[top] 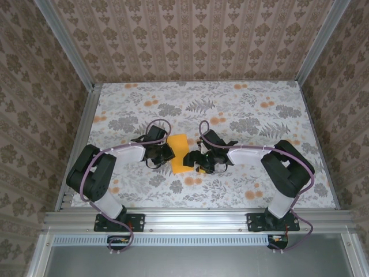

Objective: Fold a paper plane with a square sheet of paper (pick it up from the middle)
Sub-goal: Fold the triangle third at the center of the table.

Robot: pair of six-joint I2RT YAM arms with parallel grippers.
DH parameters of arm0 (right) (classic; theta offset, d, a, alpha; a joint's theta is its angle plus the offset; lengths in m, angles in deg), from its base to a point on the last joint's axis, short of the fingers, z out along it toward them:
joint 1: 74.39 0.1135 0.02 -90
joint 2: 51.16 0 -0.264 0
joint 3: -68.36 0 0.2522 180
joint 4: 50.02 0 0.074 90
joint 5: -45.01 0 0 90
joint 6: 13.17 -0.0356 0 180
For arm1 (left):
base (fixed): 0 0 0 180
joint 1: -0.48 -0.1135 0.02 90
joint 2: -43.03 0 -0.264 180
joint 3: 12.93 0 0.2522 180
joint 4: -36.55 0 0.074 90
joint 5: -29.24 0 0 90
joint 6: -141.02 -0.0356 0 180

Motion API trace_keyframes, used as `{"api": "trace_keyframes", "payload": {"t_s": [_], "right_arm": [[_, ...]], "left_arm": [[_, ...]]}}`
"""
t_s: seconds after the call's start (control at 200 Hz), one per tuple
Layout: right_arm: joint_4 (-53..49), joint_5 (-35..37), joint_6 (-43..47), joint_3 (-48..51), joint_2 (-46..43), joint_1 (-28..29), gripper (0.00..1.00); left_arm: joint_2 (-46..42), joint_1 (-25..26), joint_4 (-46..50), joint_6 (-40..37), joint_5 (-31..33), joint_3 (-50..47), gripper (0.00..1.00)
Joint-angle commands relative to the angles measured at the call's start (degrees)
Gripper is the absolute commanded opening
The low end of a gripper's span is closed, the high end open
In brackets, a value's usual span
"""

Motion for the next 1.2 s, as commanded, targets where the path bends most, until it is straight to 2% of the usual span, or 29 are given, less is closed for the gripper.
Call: {"api": "trace_keyframes", "payload": {"t_s": [0.0, 0.215, 0.52, 0.81, 1.195], "right_arm": [[0.1, -1.3, -1.7, -1.5, 1.5, 0.4, 0.76], [2.2, -2.3, -2.7, -1.3, 2.7, 0.5, 0.73], [11.0, -4.5, -6.9, 0.2, 4.5, 0.5, 0.71], [20.3, -4.8, -9.9, 4.6, 1.9, -0.2, 0.67], [26.6, -6.5, -5.3, 4.8, 3.1, -3.2, 0.63]], "left_arm": [[1.9, -0.2, 1.6, 1.1, 0.4, -1.6, 0.18], [1.9, -0.3, 1.9, 1.0, 0.5, -1.7, 0.17], [1.9, -0.3, 2.4, 0.5, 0.7, -1.6, 0.18], [1.9, -0.3, 2.4, 0.5, 0.9, -1.9, 0.18], [1.9, -0.3, 2.5, 0.2, 0.8, -2.0, 0.18]]}}
